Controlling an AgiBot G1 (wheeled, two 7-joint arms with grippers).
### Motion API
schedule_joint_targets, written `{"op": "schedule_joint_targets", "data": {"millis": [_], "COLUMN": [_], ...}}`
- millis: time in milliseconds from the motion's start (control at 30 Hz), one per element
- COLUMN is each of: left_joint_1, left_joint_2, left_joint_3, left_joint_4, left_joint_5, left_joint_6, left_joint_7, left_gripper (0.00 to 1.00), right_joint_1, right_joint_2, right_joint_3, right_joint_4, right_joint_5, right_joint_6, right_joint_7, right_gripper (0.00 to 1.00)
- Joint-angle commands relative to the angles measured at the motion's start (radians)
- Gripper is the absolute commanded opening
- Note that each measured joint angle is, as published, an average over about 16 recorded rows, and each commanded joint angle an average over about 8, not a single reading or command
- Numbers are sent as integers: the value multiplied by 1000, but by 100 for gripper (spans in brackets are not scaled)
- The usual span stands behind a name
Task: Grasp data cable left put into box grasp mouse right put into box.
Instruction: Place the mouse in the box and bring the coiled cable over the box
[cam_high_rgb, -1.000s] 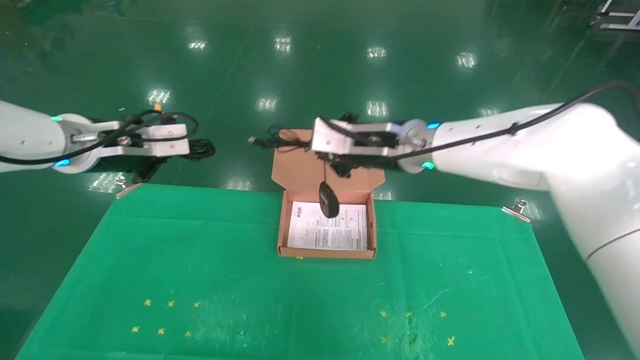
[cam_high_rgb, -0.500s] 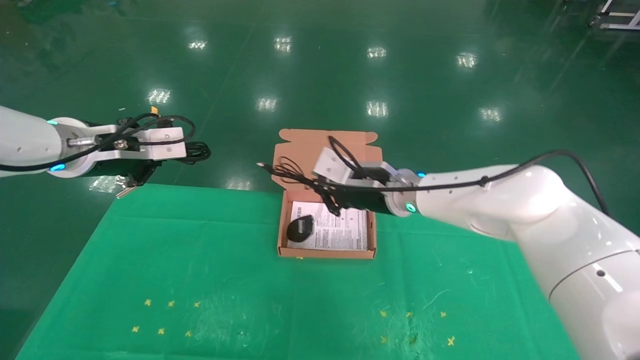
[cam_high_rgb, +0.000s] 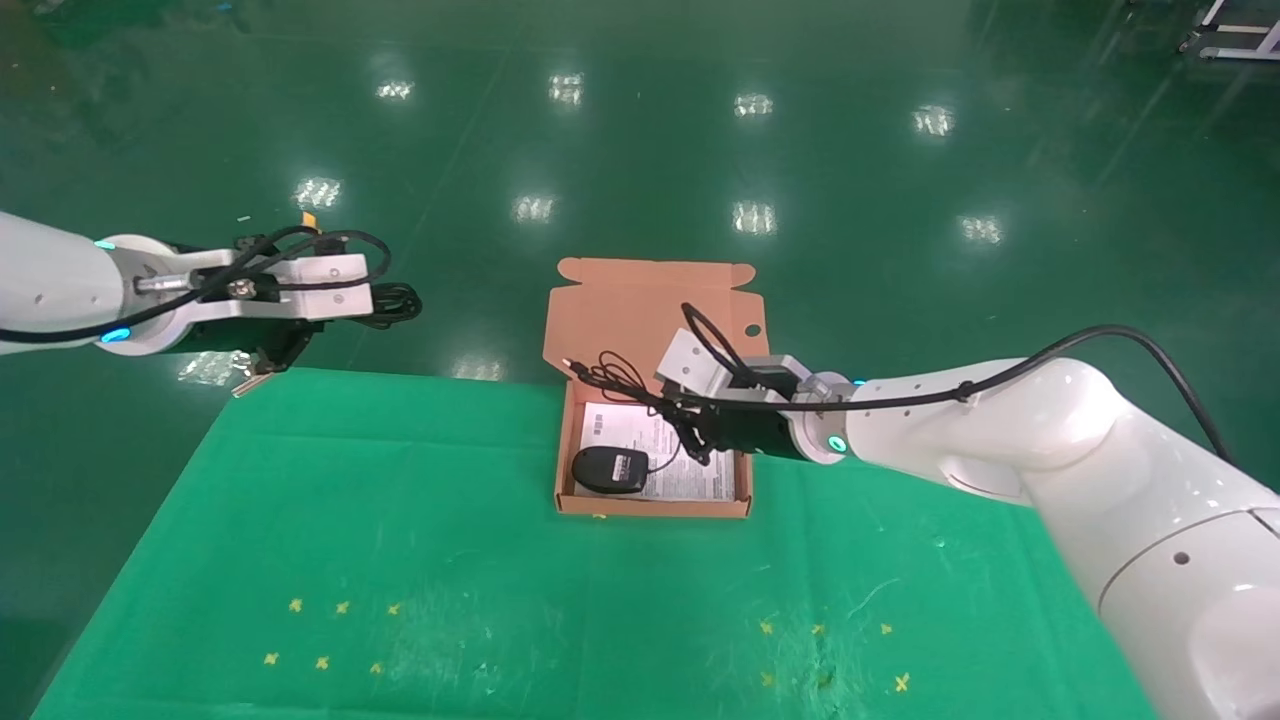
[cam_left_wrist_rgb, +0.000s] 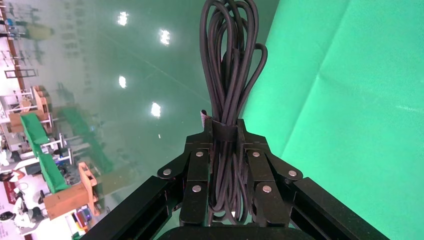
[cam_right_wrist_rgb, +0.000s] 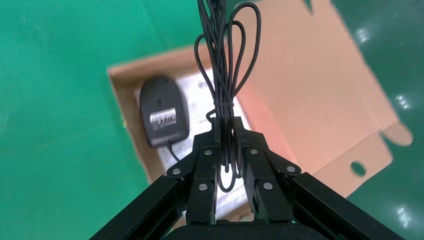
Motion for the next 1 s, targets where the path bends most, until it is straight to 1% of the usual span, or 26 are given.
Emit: {"op": "schedule_joint_targets", "data": {"millis": [33, 267, 400, 567, 700, 867, 1000], "left_joint_1": [2, 34, 55, 92, 113, 131, 139], "left_joint_2": [1, 70, 120, 197, 279, 374, 409], "left_joint_3": [1, 19, 28, 35, 44, 63, 94], "left_joint_4": [-3, 49, 103, 201, 309, 439, 496], "left_joint_5": [-2, -15, -30, -73, -113, -174, -248], "left_joint_6": [0, -77, -144, -254, -340, -434, -484], "left_joint_7": [1, 50, 91, 155, 226, 334, 406], "left_gripper": [0, 0, 0, 0, 0, 0, 0], "right_joint_1": [-3, -2, 4, 18, 26, 18, 2], "right_joint_2": [7, 45, 88, 167, 238, 328, 397], "right_joint_3": [-6, -4, 5, 21, 30, 35, 35], "right_joint_4": [4, 35, 58, 103, 161, 264, 363], "right_joint_5": [3, 9, 13, 14, 12, 6, -4], "right_joint_6": [-3, -15, -11, 3, 2, -13, -24], "right_joint_7": [0, 8, 17, 34, 53, 98, 158], "right_gripper": [100, 100, 100, 100, 100, 100, 100]}}
